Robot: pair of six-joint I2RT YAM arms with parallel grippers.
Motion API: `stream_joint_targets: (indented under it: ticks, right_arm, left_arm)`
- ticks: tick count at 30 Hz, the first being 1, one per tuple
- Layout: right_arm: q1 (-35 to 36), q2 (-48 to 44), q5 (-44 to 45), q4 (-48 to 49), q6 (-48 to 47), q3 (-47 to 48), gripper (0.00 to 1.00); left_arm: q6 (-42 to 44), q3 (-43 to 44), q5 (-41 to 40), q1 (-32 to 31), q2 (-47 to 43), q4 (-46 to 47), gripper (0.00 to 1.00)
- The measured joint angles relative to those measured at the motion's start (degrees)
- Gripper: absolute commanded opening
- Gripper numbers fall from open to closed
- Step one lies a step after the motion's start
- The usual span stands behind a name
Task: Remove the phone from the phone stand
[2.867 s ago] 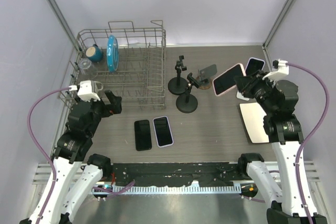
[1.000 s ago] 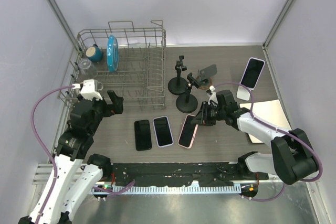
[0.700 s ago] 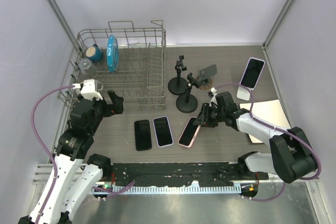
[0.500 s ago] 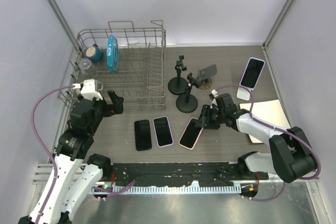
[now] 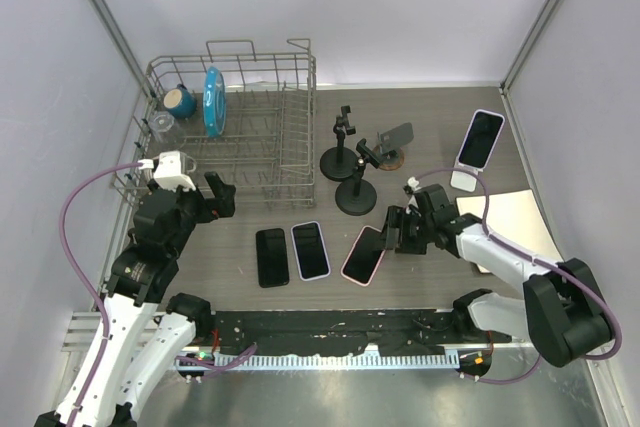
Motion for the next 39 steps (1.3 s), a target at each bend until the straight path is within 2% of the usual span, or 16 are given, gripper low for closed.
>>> stream_joint_targets:
  ticks: [7, 11, 19, 28, 36, 39]
  right_arm:
    - [0.8, -4.5, -2.0, 1.3, 2.3, -4.1, 0.68]
    - [3.7, -4.1, -3.7, 5.0, 5.4, -5.5, 0.65]
    - [11.4, 3.8, -5.4, 16.2, 11.9, -4.9, 0.59]
    - [18.2, 16.6, -4.0, 24.5, 13.9, 2.7, 0.57]
    - [23.1, 19.7, -0.6, 25.7, 14.0, 6.0, 0.58]
    - [23.7, 18.3, 1.6, 23.8, 13.6, 6.0, 0.63]
  left_arm:
    - [0.0, 0.0, 0.2, 0.0, 0.0, 0.0, 1.00]
    - [0.0, 0.0, 0.2, 0.0, 0.0, 0.0, 1.00]
    - [0.0, 0.0, 0.2, 0.0, 0.0, 0.0, 1.00]
    - [0.0, 0.0, 0.4, 0.0, 0.0, 0.0, 1.00]
    - [0.0, 0.0, 0.5, 0.0, 0.0, 0.0, 1.00]
    - [0.0, 0.0, 0.7, 0.0, 0.0, 0.0, 1.00]
